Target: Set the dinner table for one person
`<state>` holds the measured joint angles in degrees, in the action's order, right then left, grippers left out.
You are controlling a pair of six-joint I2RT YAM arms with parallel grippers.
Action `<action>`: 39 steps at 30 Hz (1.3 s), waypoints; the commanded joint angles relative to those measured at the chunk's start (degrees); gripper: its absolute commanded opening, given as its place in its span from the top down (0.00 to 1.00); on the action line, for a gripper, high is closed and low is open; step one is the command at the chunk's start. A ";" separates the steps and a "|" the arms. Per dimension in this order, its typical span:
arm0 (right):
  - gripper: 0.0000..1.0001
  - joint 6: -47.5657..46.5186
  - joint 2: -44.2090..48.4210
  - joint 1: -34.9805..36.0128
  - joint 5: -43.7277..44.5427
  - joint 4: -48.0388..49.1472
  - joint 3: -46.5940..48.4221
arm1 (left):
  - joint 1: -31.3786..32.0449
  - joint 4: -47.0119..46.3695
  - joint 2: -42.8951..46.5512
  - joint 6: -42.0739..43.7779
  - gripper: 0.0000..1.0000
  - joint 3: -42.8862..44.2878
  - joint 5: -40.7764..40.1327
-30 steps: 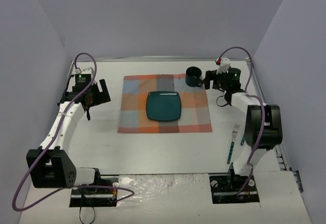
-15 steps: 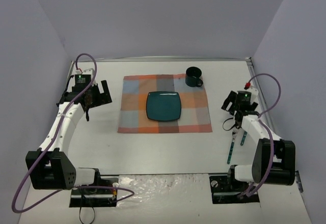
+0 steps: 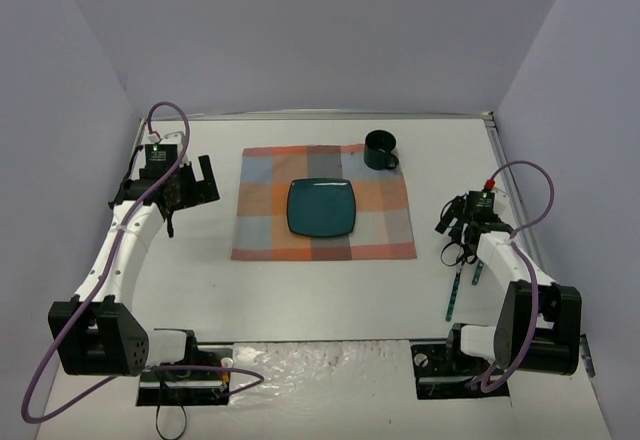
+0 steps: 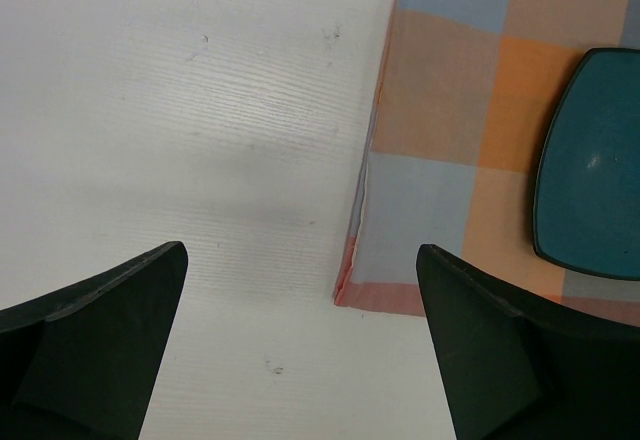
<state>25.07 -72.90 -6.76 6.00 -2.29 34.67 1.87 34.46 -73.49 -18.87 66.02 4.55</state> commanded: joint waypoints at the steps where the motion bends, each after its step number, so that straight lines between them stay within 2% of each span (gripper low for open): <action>1: 0.16 2.25 1.53 -0.27 2.76 -2.17 0.05 | 0.58 -0.71 2.04 0.58 0.03 3.15 0.58; 13: 0.16 4.36 -5.84 -1.41 -0.64 -3.68 0.58 | 0.95 -0.80 2.30 0.85 0.03 2.89 0.20; 18: 0.29 4.64 -6.77 -1.46 -0.16 -3.55 0.93 | 0.98 -0.80 2.21 0.86 0.03 2.89 0.16; 22: 0.49 4.72 -6.99 -1.33 0.07 -3.51 1.26 | 0.95 -0.71 2.13 0.86 0.03 2.97 0.11; 33: 0.95 4.54 -9.15 -0.17 1.57 -1.30 3.49 | 0.95 -0.80 1.96 0.86 0.03 2.89 0.02; 35: 1.00 4.55 -10.06 0.78 2.44 -0.75 4.35 | 1.02 -0.80 1.95 0.86 0.03 2.81 0.02; 39: 1.00 4.27 -12.84 4.98 6.36 -0.43 9.31 | 1.03 -0.80 2.02 0.88 0.03 2.78 -0.12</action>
<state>28.91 -83.00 -6.00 7.29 -3.89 38.02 2.62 34.50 -73.47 -18.67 66.02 4.71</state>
